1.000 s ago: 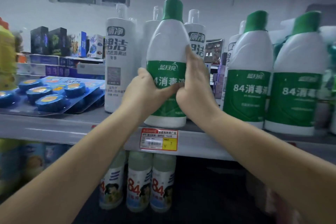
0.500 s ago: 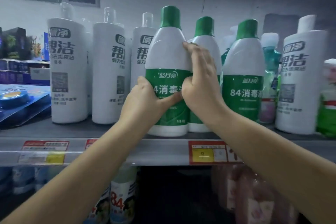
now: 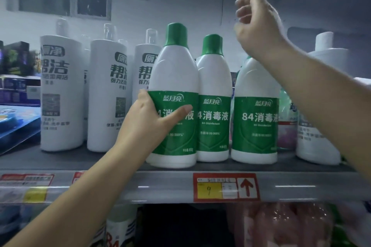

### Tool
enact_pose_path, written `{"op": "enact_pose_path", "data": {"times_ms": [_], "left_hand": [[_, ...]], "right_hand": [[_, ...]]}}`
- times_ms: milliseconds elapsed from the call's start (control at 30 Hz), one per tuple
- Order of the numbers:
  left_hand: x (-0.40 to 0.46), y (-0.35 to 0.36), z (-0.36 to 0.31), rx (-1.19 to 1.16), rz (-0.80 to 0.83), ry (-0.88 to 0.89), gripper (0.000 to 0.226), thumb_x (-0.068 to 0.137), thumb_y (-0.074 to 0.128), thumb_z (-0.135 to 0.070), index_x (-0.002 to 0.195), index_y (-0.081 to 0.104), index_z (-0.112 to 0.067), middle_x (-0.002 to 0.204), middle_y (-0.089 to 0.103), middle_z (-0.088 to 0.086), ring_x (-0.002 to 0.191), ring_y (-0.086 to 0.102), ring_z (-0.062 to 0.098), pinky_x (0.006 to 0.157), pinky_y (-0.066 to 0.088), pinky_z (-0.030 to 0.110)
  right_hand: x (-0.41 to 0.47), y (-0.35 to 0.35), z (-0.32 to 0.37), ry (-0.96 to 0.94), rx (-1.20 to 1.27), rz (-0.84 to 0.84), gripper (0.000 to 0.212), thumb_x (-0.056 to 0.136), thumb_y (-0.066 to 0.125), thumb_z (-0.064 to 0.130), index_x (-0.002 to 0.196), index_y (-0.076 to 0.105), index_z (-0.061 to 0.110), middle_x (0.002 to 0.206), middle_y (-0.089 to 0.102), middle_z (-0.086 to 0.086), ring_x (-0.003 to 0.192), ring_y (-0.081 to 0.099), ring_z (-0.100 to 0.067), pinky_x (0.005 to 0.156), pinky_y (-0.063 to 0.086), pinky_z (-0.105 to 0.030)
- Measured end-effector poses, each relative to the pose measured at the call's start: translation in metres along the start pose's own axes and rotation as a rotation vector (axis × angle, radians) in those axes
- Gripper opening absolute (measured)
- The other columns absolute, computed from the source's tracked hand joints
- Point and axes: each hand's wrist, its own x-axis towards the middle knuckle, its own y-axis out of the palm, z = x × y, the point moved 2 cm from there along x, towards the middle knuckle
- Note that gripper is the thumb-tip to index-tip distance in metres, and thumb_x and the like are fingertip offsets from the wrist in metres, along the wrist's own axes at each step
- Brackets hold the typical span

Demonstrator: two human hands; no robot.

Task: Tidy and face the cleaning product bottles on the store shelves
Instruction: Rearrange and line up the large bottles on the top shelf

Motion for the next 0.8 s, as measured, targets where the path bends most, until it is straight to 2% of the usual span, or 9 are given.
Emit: {"op": "enact_pose_path", "data": {"times_ms": [67, 133, 200, 333, 433, 500, 567, 700, 800], "left_hand": [[0.007, -0.003, -0.010, 0.038, -0.075, 0.054, 0.093, 0.065, 0.062, -0.065, 0.135, 0.027, -0.015, 0.129, 0.047, 0.005, 0.111, 0.050, 0.020, 0.087, 0.047, 0.037], [0.018, -0.008, -0.027, 0.125, -0.177, 0.164, 0.104, 0.070, 0.064, -0.059, 0.145, 0.010, -0.010, 0.146, 0.029, 0.010, 0.132, 0.031, 0.024, 0.107, 0.033, 0.039], [0.031, -0.014, -0.051, 0.208, -0.268, 0.311, 0.098, 0.074, 0.064, -0.054, 0.144, 0.013, -0.007, 0.147, 0.025, 0.012, 0.136, 0.024, 0.025, 0.111, 0.024, 0.036], [0.065, -0.023, -0.098, 0.268, -0.324, 0.540, 0.071, 0.081, 0.063, -0.038, 0.138, 0.030, -0.011, 0.140, 0.035, 0.008, 0.130, 0.031, 0.023, 0.104, 0.027, 0.031], [0.094, -0.024, -0.122, 0.321, -0.220, 0.606, 0.054, 0.084, 0.060, -0.030, 0.131, 0.040, -0.013, 0.125, 0.052, 0.007, 0.117, 0.045, 0.023, 0.087, 0.032, 0.025], [0.111, -0.023, -0.132, 0.394, -0.077, 0.592, 0.043, 0.085, 0.058, -0.031, 0.123, 0.049, -0.014, 0.111, 0.061, 0.004, 0.104, 0.055, 0.022, 0.080, 0.038, 0.027], [0.123, -0.021, -0.141, 0.489, 0.104, 0.549, 0.035, 0.086, 0.057, -0.034, 0.116, 0.057, -0.016, 0.105, 0.063, 0.000, 0.095, 0.059, 0.019, 0.079, 0.045, 0.028], [0.146, -0.014, -0.150, 0.597, 0.335, 0.484, 0.027, 0.089, 0.054, -0.033, 0.110, 0.063, -0.018, 0.094, 0.067, -0.001, 0.085, 0.063, 0.016, 0.070, 0.047, 0.025], [0.162, -0.006, -0.150, 0.560, 0.451, 0.384, 0.026, 0.091, 0.053, -0.029, 0.105, 0.065, -0.011, 0.079, 0.065, -0.004, 0.074, 0.064, 0.013, 0.066, 0.049, 0.023]], "right_hand": [[0.021, 0.004, -0.007, 0.041, -0.038, 0.097, 0.037, 0.086, 0.044, 0.008, 0.123, 0.047, 0.009, 0.104, 0.048, 0.000, 0.091, 0.043, -0.013, 0.076, 0.038, -0.021], [0.036, 0.011, -0.011, 0.063, -0.050, 0.165, 0.035, 0.087, 0.041, 0.008, 0.121, 0.049, 0.012, 0.103, 0.047, 0.002, 0.091, 0.044, -0.015, 0.073, 0.037, -0.021], [0.050, 0.019, -0.016, 0.078, -0.041, 0.223, 0.034, 0.086, 0.038, 0.006, 0.115, 0.054, 0.015, 0.103, 0.050, 0.001, 0.092, 0.047, -0.017, 0.073, 0.037, -0.022], [0.072, 0.029, -0.022, 0.099, -0.045, 0.365, 0.032, 0.085, 0.041, 0.002, 0.105, 0.060, 0.019, 0.110, 0.056, -0.007, 0.090, 0.051, -0.021, 0.074, 0.043, -0.029], [0.079, 0.032, -0.021, 0.067, -0.059, 0.489, 0.023, 0.086, 0.051, 0.005, 0.101, 0.061, 0.019, 0.110, 0.060, -0.008, 0.092, 0.054, -0.021, 0.075, 0.048, -0.031], [0.081, 0.034, -0.019, 0.042, -0.078, 0.573, 0.017, 0.087, 0.056, 0.011, 0.102, 0.061, 0.017, 0.112, 0.062, -0.009, 0.097, 0.057, -0.023, 0.078, 0.051, -0.032], [0.084, 0.038, -0.020, 0.051, -0.124, 0.676, 0.023, 0.088, 0.058, 0.016, 0.111, 0.061, 0.015, 0.118, 0.062, -0.011, 0.108, 0.057, -0.024, 0.086, 0.053, -0.035], [0.093, 0.051, -0.023, 0.081, -0.259, 0.851, 0.033, 0.089, 0.055, 0.012, 0.121, 0.056, 0.014, 0.125, 0.057, -0.009, 0.112, 0.055, -0.022, 0.088, 0.052, -0.035], [0.097, 0.061, -0.025, 0.092, -0.281, 0.891, 0.023, 0.088, 0.054, 0.011, 0.111, 0.058, 0.011, 0.121, 0.056, -0.009, 0.105, 0.057, -0.022, 0.088, 0.054, -0.037]]}}
